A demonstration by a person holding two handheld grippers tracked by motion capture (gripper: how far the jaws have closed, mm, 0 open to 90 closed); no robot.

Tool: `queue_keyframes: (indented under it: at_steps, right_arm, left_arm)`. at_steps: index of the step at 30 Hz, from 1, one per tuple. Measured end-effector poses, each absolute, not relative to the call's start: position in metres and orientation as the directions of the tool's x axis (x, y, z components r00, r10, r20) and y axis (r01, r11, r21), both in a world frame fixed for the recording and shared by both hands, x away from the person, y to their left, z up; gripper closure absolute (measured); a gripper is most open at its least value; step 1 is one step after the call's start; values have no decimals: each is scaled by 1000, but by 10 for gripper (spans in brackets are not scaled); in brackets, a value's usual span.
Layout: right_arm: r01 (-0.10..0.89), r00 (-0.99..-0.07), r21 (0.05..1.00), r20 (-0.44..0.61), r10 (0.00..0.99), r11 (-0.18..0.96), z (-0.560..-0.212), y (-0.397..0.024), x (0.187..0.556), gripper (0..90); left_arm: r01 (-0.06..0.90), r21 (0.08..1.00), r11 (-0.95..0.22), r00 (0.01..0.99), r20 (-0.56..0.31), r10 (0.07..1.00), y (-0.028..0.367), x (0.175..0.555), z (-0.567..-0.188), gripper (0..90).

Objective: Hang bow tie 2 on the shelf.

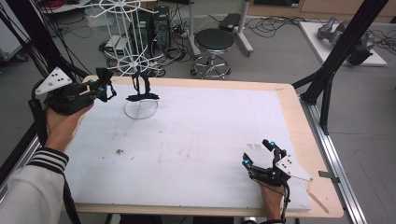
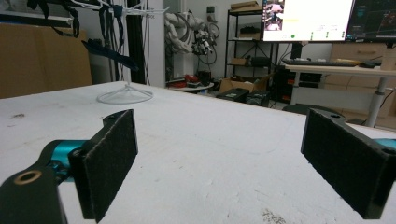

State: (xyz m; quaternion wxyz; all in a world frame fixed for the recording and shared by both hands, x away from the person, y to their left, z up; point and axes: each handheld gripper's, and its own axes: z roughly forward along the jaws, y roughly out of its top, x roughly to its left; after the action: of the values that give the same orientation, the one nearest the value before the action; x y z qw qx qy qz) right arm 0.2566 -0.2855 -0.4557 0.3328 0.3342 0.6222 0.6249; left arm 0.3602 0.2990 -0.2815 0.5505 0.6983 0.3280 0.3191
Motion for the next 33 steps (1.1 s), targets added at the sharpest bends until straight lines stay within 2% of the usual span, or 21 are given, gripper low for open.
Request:
queue_keyframes:
  at_steps: [33]
  right_arm:
    - [-1,-555,1000,4,832,-5,-456,-286,257,103]
  left_arm:
    - [129,974,-186,572,80,816,272,379,-271,754]
